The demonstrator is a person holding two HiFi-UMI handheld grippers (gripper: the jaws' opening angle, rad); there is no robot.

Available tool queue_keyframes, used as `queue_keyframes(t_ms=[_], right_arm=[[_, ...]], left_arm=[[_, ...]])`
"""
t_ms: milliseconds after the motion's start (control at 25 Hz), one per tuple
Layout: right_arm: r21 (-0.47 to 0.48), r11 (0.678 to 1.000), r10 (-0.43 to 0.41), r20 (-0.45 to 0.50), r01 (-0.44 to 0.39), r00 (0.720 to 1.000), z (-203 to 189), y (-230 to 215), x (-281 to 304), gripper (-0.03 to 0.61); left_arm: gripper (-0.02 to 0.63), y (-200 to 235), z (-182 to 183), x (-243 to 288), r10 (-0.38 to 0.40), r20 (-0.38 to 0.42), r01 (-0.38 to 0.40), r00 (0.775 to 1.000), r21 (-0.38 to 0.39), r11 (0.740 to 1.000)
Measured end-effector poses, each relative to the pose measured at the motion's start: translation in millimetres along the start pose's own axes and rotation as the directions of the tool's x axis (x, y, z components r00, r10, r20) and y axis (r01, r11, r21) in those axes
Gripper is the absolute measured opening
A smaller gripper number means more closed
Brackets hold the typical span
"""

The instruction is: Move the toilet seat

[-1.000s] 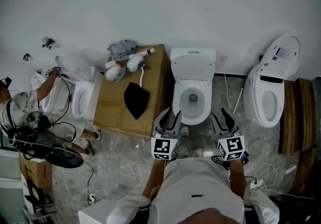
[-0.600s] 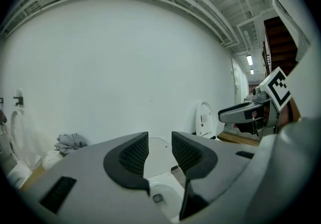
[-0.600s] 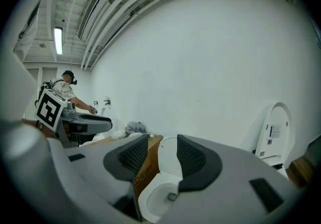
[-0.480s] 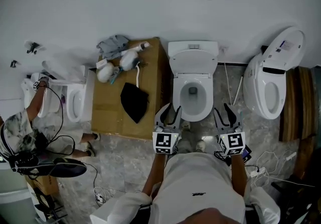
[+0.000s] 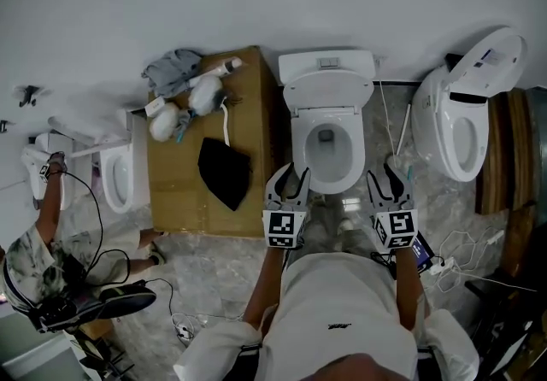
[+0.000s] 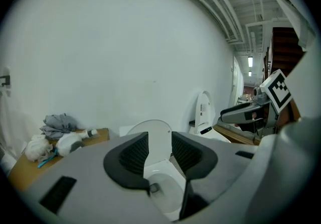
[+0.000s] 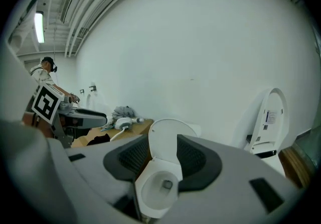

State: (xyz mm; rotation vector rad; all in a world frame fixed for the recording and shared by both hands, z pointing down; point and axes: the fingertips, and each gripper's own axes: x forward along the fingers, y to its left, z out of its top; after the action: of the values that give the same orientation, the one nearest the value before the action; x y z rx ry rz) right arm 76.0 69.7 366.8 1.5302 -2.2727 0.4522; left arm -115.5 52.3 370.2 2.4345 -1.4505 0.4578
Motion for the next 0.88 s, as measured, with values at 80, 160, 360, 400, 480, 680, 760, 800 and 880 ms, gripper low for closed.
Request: queue_keyframes(t_ms=[80, 160, 360, 400, 480, 680, 760, 800, 880], right_arm=[[0.018, 1.000, -0.006, -0.026, 0.006, 1.000, -10, -1, 9, 0.196], [0.029, 1.000, -0.008, -0.053, 0.009, 0.999, -19, -1, 19, 0.196], [0.034, 0.999, -0.005, -0.115, 0.009, 0.993, -43, -4, 44, 0.196], [0.039, 0.999, -0.003, -0.126, 0.008, 0.992, -47, -5, 48, 0.196], [0.063, 0.998, 0.002, -0.145, 0.007, 0.989, -57, -9, 57, 0.196], [0.106, 0.994, 0.008, -0.197, 0.013, 0.980, -85, -20, 73, 0.196], [0.109, 0.994, 0.017, -0.219, 0.007, 0.976, -97, -24, 80, 0.198], [0.112, 0.994, 0.021, -0.229, 0.004, 0.973, -103, -26, 84, 0.198], [0.117, 0.993, 0.030, -0.248, 0.000, 0.968, -117, -31, 92, 0.199]], left_arm=[[0.161, 4, -11, 9, -0.011, -0.023, 0.011, 1.000, -0.011, 1.000], [0.161, 10, -23, 16, -0.020, -0.042, 0.019, 0.999, -0.025, 0.999], [0.161, 21, -50, 34, -0.033, -0.086, 0.027, 0.996, -0.063, 0.998], [0.161, 23, -55, 38, -0.031, -0.096, 0.024, 0.995, -0.071, 0.997], [0.161, 26, -67, 45, -0.024, -0.115, 0.014, 0.993, -0.086, 0.996], [0.161, 27, -91, 61, -0.011, -0.159, -0.006, 0.987, -0.104, 0.995], [0.161, 28, -103, 68, -0.002, -0.168, -0.016, 0.986, -0.105, 0.994], [0.163, 28, -109, 71, 0.000, -0.172, -0.019, 0.985, -0.106, 0.994], [0.163, 28, -119, 78, 0.007, -0.183, -0.027, 0.983, -0.109, 0.994]])
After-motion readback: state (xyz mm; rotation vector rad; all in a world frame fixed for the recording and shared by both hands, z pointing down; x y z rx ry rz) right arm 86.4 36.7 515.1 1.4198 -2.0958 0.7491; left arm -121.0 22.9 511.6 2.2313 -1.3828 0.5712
